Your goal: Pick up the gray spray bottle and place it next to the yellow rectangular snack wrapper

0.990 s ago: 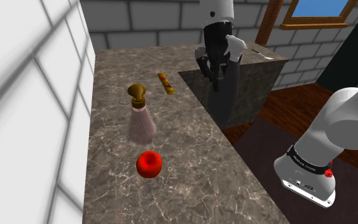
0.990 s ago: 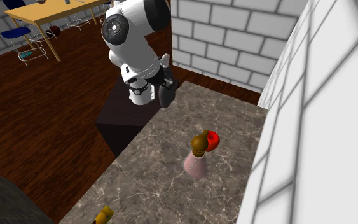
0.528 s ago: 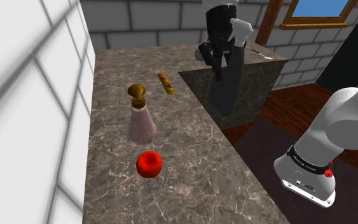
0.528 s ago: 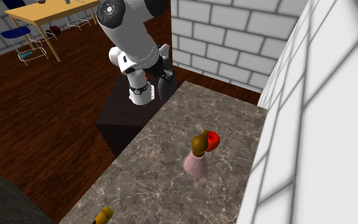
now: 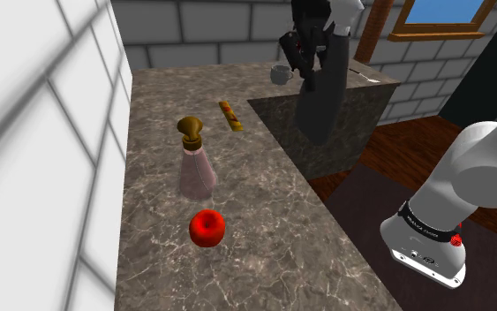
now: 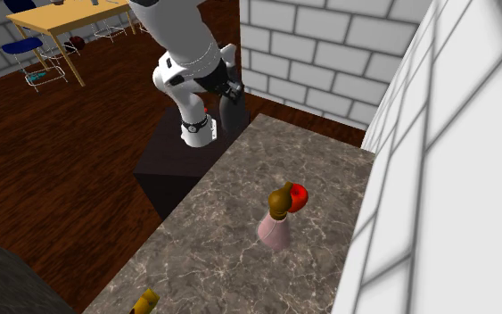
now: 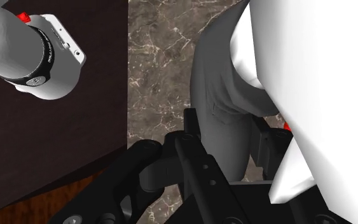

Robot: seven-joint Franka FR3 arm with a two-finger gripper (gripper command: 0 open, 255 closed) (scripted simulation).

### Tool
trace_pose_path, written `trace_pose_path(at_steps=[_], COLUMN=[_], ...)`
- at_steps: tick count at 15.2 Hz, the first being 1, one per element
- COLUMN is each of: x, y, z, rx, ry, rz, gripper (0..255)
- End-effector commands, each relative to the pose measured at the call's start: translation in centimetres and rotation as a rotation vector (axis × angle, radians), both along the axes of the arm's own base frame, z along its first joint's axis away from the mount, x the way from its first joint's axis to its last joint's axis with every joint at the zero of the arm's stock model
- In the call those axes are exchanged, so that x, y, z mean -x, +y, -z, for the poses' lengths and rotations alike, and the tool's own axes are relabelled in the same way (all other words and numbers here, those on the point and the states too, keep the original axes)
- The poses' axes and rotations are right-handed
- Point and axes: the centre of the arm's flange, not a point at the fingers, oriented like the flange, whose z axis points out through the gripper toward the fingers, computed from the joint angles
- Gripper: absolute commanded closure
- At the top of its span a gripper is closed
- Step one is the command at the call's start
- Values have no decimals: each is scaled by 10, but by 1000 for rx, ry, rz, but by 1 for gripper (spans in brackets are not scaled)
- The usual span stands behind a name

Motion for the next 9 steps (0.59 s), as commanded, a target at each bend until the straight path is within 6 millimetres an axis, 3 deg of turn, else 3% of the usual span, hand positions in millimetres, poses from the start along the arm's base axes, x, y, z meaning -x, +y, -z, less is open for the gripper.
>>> trace_pose_path(at_steps=[1, 2, 9], x=[0, 0, -60], y=[1, 1, -54], z=[-11, -14, 30], rx=[0, 0, 0], ry=[0, 0, 0], rz=[0, 0, 0], gripper=[255, 255, 255])
